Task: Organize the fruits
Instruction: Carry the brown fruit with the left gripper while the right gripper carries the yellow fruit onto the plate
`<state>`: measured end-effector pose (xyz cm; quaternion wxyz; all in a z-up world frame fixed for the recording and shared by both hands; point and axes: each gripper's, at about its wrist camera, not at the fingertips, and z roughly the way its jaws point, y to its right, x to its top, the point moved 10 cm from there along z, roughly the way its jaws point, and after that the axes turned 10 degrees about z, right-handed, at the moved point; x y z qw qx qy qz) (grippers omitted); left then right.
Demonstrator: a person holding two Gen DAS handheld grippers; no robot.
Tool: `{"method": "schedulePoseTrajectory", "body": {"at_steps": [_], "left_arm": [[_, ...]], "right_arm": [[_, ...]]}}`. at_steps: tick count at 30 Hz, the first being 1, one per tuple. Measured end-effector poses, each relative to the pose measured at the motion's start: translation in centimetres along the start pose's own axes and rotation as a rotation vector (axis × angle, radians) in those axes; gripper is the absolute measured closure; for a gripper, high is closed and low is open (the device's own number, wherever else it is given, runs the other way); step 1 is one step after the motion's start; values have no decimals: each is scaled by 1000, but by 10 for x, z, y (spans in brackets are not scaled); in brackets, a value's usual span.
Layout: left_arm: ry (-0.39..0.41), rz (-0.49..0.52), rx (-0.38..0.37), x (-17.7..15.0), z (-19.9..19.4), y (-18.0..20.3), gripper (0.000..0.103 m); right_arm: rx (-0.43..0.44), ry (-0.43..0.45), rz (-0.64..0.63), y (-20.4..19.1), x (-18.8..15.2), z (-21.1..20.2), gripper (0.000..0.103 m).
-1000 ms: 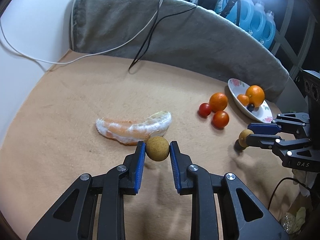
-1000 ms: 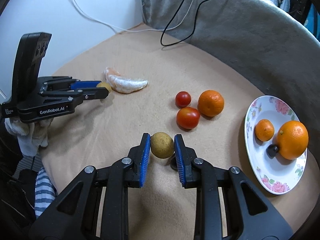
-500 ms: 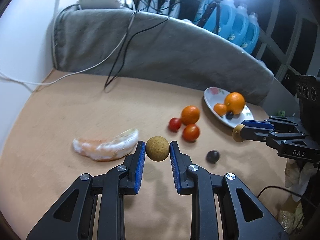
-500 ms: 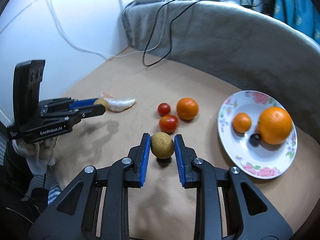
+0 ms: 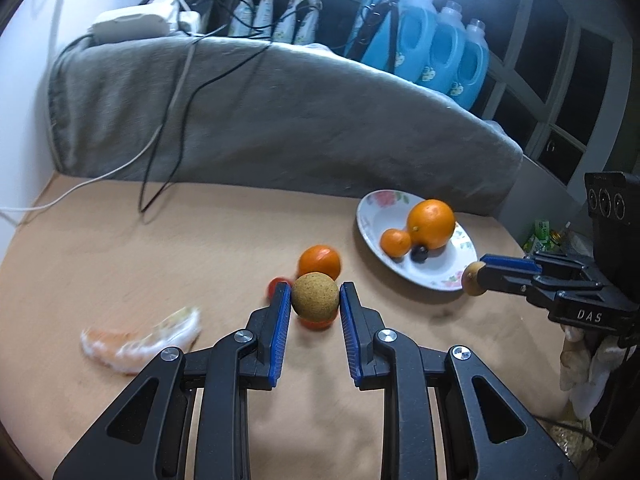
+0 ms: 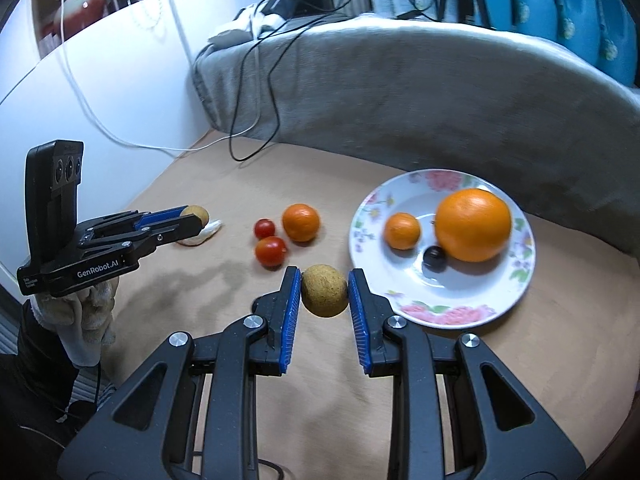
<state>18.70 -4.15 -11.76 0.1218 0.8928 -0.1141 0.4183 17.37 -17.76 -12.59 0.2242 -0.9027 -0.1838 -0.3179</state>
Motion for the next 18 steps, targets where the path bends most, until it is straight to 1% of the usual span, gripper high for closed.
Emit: {"method": "schedulePoseTrajectory", "body": {"at_steps": [9, 18], "left_arm": [[8, 46, -33, 24, 19, 23, 80], [1, 87, -67, 46, 48, 42, 80]], "right_arm": [[-27, 16, 47, 30, 2, -4, 77], [-48, 21, 73, 52, 5, -2, 77]]}}
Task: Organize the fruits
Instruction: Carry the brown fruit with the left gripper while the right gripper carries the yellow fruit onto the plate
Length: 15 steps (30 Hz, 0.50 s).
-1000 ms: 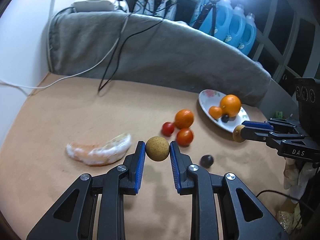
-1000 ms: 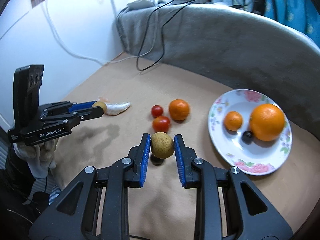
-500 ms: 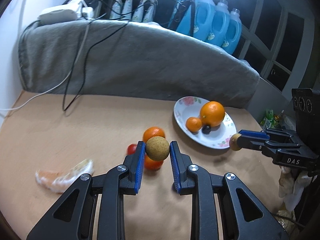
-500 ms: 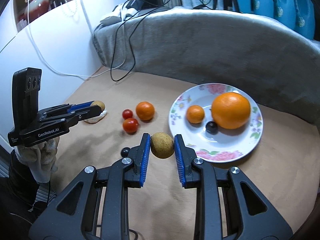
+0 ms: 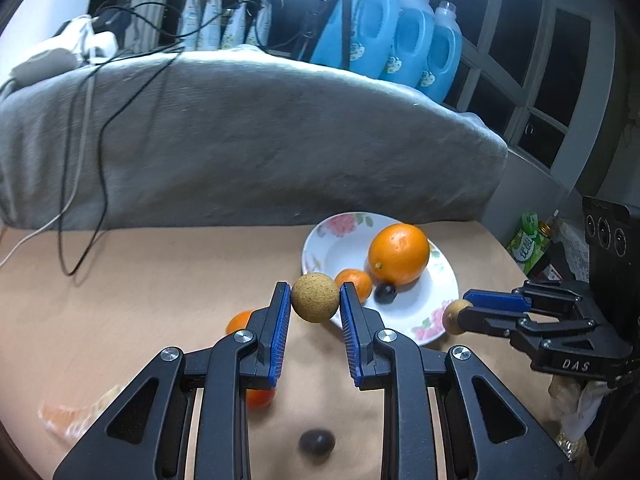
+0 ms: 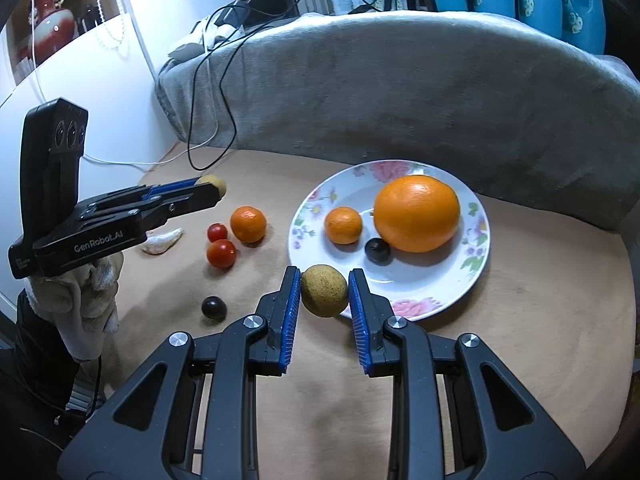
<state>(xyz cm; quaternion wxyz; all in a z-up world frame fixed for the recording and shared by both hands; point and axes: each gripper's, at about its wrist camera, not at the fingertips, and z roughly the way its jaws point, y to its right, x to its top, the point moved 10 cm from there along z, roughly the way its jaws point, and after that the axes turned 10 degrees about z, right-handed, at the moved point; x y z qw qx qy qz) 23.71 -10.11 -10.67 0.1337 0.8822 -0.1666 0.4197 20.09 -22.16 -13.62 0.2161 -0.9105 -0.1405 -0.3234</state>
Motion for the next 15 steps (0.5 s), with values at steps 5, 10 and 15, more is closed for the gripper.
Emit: {"method": "schedulePoseTrajectory", "body": {"at_steps": [5, 10, 15], "left_arm": [[-11, 18, -20, 10, 18, 8, 80], [-23, 33, -36, 16, 33, 15, 80], [-35, 48, -48, 19, 44, 20, 80]], "right_arm": [[-6, 0, 17, 11, 3, 3, 77], [-16, -1, 28, 21, 4, 7, 77], [-24, -2, 41, 28, 6, 13, 77]]}}
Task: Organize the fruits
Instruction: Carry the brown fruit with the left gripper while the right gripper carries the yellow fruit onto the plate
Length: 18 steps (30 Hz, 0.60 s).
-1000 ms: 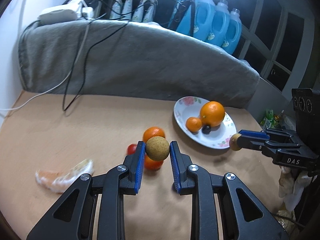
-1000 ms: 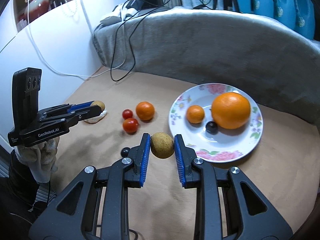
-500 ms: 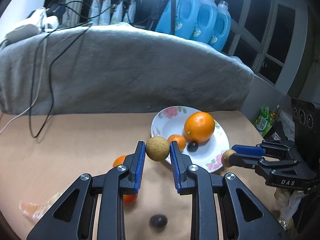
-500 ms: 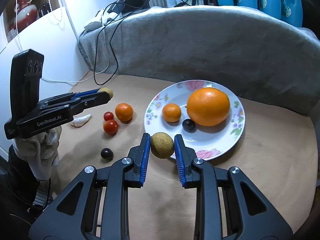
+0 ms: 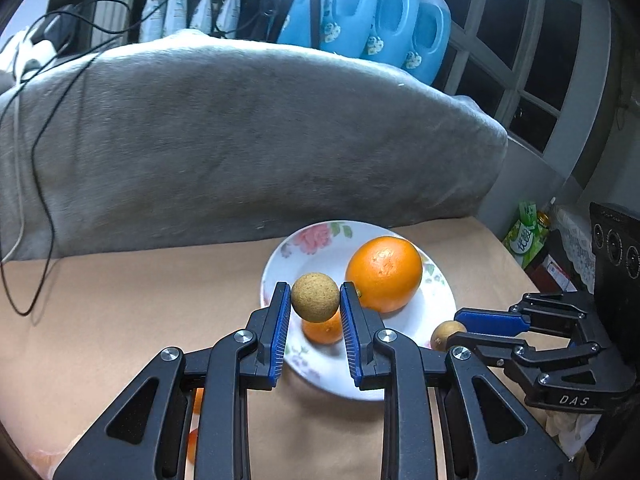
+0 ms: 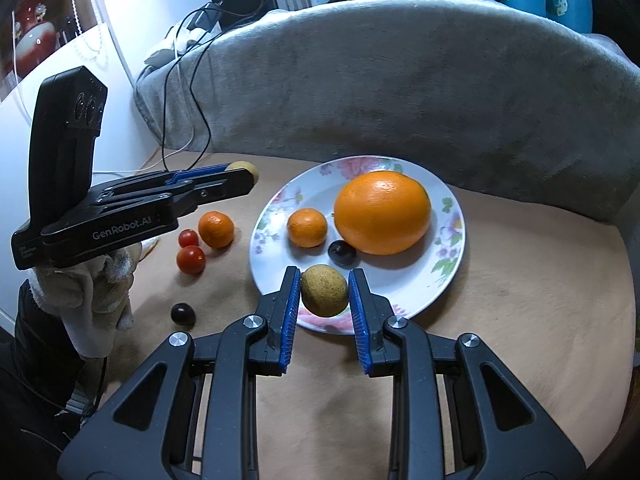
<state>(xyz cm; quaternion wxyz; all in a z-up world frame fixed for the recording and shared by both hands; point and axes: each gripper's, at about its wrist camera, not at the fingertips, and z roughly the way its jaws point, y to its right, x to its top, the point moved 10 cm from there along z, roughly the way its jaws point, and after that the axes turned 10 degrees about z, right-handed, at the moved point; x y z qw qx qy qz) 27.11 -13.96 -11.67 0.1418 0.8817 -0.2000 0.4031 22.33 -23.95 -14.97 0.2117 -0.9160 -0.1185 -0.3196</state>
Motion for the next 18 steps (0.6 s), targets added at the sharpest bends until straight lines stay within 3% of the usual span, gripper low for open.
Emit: {"method": "schedulePoseTrajectory", "body": {"at_steps": [18], "left_arm": [[-18, 29, -21, 8, 16, 9, 80]], "right_arm": [[-19, -14, 0, 6, 3, 13, 77]]}}
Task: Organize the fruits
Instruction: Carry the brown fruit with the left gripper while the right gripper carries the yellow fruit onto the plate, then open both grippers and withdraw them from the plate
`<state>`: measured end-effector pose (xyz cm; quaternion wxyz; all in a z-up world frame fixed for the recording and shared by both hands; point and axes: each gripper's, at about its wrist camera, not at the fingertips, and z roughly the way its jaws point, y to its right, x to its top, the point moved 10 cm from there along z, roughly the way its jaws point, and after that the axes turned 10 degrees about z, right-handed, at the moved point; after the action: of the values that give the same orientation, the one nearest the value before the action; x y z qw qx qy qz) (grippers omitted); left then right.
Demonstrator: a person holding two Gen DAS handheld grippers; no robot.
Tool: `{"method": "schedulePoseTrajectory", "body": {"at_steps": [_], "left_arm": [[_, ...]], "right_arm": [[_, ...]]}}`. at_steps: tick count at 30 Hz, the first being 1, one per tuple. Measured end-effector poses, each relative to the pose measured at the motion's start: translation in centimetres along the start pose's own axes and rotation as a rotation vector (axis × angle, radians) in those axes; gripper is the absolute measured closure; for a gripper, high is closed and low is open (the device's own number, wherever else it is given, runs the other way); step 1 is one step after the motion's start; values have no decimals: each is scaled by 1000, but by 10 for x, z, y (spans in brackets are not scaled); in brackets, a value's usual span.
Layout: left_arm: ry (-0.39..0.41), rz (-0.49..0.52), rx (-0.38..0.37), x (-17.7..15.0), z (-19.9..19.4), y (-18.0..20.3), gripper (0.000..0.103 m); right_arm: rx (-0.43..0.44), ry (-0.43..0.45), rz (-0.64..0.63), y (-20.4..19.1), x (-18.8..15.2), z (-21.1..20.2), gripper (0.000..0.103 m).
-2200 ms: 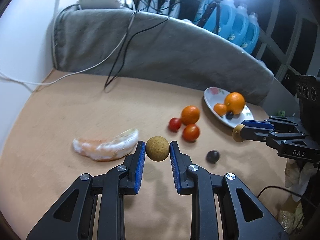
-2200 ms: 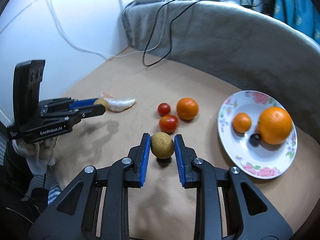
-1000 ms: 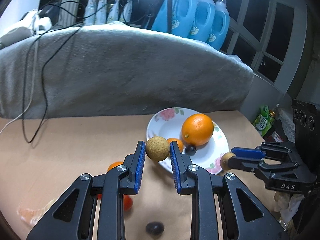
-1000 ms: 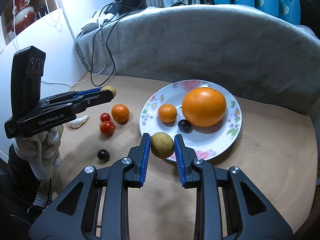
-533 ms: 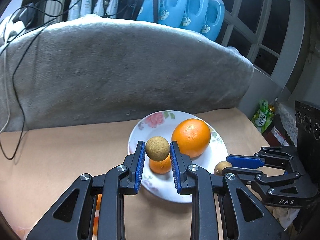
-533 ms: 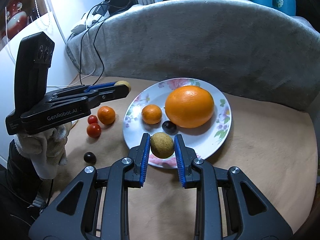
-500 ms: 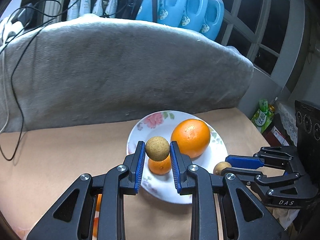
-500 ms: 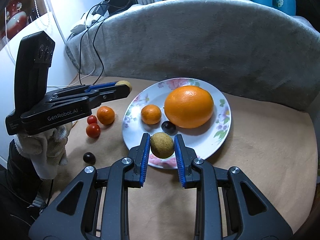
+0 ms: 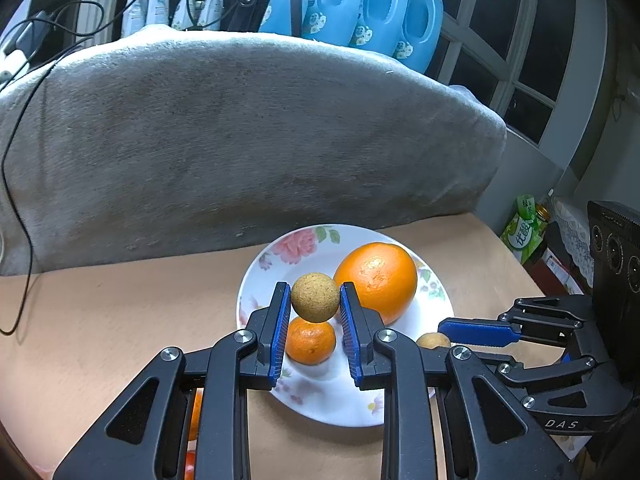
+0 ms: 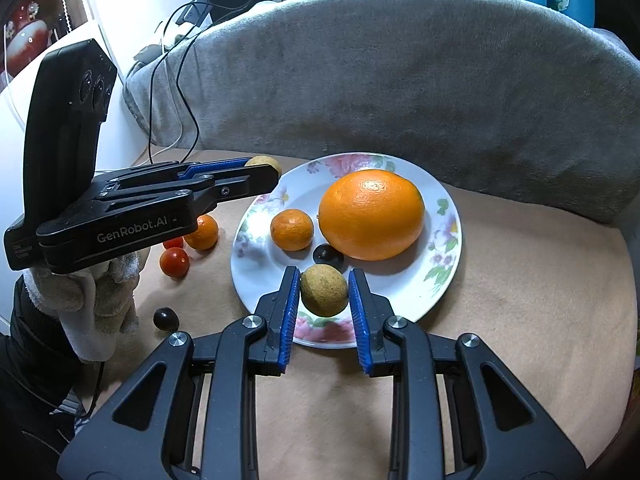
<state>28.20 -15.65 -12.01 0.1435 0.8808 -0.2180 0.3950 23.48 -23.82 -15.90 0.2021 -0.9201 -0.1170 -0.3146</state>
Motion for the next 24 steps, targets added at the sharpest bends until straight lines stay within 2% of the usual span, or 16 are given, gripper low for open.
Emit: {"method": "schedulePoseTrajectory", "body": {"at_steps": [3, 5, 7, 12, 14, 16, 18, 20, 24], "left_arm": [[4, -1, 3, 1, -2, -1, 73], [7, -1, 3, 2, -2, 0, 73], [9, 0, 6, 2, -2, 0, 73], [15, 0, 10, 4, -4, 0, 70], [20, 0, 14, 4, -6, 0, 61], [26, -1, 17, 5, -9, -1, 58], [29, -2, 22, 5, -11, -2, 57], [34, -3, 25, 6, -12, -2, 52], [48, -4, 36, 7, -20, -4, 50]], "right_arm": [[-8, 2, -5, 1, 0, 0, 76], [-8, 5, -6, 0, 1, 0, 69], [-10, 13, -5, 0, 2, -2, 56], [-13, 18, -9, -1, 4, -4, 54], [-16, 17, -13, -2, 3, -5, 41], [-19, 26, -15, -2, 4, -7, 34], [-19, 28, -18, -4, 4, -9, 33], [-21, 26, -23, -6, 4, -10, 31], [-24, 21, -26, -8, 3, -10, 26]]}}
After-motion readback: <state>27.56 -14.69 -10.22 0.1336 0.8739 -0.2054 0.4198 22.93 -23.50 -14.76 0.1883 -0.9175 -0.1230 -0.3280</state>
